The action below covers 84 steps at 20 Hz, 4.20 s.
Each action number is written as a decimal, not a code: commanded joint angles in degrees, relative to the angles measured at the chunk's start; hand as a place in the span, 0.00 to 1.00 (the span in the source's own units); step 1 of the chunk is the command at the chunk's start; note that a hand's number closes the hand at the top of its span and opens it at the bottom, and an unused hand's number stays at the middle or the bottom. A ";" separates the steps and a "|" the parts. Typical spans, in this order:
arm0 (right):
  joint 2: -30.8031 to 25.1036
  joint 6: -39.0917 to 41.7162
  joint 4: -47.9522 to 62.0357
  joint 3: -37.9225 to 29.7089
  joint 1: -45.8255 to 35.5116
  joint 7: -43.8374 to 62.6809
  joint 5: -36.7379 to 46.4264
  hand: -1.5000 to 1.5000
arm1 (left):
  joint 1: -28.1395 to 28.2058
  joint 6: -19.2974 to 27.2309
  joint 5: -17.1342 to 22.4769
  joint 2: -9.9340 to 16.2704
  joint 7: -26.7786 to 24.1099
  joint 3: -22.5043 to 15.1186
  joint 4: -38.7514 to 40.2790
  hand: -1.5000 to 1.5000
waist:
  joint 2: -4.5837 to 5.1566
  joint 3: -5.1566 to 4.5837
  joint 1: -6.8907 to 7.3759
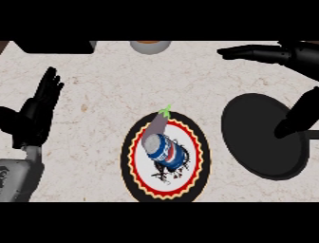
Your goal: Pick the can from the plate and place it in the pan
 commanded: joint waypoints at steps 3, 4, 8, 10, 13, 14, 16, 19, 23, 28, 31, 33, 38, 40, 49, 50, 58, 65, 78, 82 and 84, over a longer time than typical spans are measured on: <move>5.79 -0.91 -5.18 -0.35 -3.51 7.30 4.29 0.00 | -2.78 -0.62 -0.11 1.03 5.20 1.33 -2.44 0.50 | -0.05 0.06 -0.16; 7.06 0.25 -4.23 -0.85 -5.53 9.32 4.58 0.00 | 0.24 -2.92 0.19 1.30 -0.55 2.52 0.19 0.50 | 0.03 0.03 -0.04; 11.89 4.36 -8.44 -0.41 -5.84 18.37 0.29 0.00 | 0.69 -1.89 -1.25 -0.08 1.10 1.88 -0.55 0.50 | -0.06 0.02 -0.28; 11.13 6.56 -10.33 0.81 -1.12 14.57 1.36 0.00 | 0.25 -2.06 -1.19 -1.19 -0.89 2.22 1.08 0.50 | 0.01 0.05 -0.51; 16.12 7.09 -9.65 1.43 -2.54 17.83 0.76 0.00 | -1.81 -0.08 -3.27 -2.28 2.50 0.74 -1.57 0.50 | 0.04 0.06 -0.26; 16.01 6.71 -15.72 2.52 1.70 20.93 0.29 0.00 | 1.55 -0.14 -3.17 -1.58 3.72 0.85 -5.00 0.50 | -0.14 0.07 -0.42; 17.96 8.50 -9.64 0.49 -2.47 19.66 3.46 0.00 | 3.94 -3.05 -2.19 -1.64 -1.08 2.45 -2.36 0.50 | 0.07 0.05 0.02; 18.24 9.24 -17.16 2.22 -1.01 30.33 2.03 0.00 | -1.45 -0.69 -3.78 -2.19 4.90 1.42 -3.16 0.50 | -0.11 0.04 -0.59; 19.76 7.74 -21.49 3.84 7.38 29.50 8.71 0.00 | 3.56 -2.03 -4.15 -2.91 1.91 1.70 -5.46 0.50 | -0.06 0.06 -0.41; 21.06 10.06 -16.40 0.46 4.73 29.66 12.68 0.00 | -0.17 -2.39 -5.00 -3.17 3.64 2.75 -3.19 0.50 | 0.05 0.07 -0.32; 22.71 8.71 -12.14 2.89 6.31 24.96 19.24 0.00 | 0.80 -3.22 -4.87 -3.51 0.71 4.12 -1.23 0.50 | 0.15 0.07 -0.18; 23.07 10.91 -10.17 1.95 4.74 22.76 19.43 0.00 | -3.04 -2.67 -5.84 -5.24 -0.37 3.72 3.13 0.50 | 0.18 0.06 -0.36; 26.59 12.97 -8.77 3.59 5.42 22.13 23.00 0.00 | 4.07 -4.12 -5.78 -4.59 2.47 3.25 -6.51 0.50 | 0.02 0.07 -0.03; 24.06 14.07 -9.38 4.72 7.67 18.03 25.09 0.00 | 3.17 -2.85 -6.58 -6.27 0.45 3.29 -3.46 0.50 | 0.05 0.07 -0.21; 31.85 13.47 -7.01 9.03 6.33 19.76 34.91 0.00 | -0.94 -3.64 -7.46 -6.04 3.02 4.90 -1.61 0.50 | 0.06 0.05 -0.28; 30.16 11.43 -5.05 8.29 6.11 16.29 37.46 0.00 | 3.10 -4.85 -8.01 -5.24 1.91 4.40 -5.02 0.50 | 0.07 0.07 -0.02; 28.67 11.01 -3.66 11.50 5.73 13.91 46.71 0.00 | -1.23 -5.02 -7.96 -6.75 2.59 5.20 -0.81 0.50 | 0.11 0.07 -0.24; 32.44 9.74 0.23 12.48 7.84 11.77 52.24 0.00 | 1.56 -7.73 -6.72 -6.02 0.33 7.63 -0.74 0.50 | 0.13 0.06 -0.18; 37.92 9.69 7.23 13.32 8.34 10.47 61.42 0.00 | 0.48 -6.13 -8.52 -7.86 3.13 7.60 -2.42 0.50 | 0.09 0.06 -0.20; 35.10 11.38 5.04 13.46 10.97 5.54 61.36 1.00 | 1.24 -9.07 -7.36 -5.58 1.76 9.44 -2.01 0.50 | 0.07 0.06 -0.32; 35.35 7.37 9.35 15.47 7.60 0.22 62.32 1.00 | 0.75 -7.65 -8.42 -7.62 2.64 7.62 -1.35 0.50 | 0.15 0.07 -0.02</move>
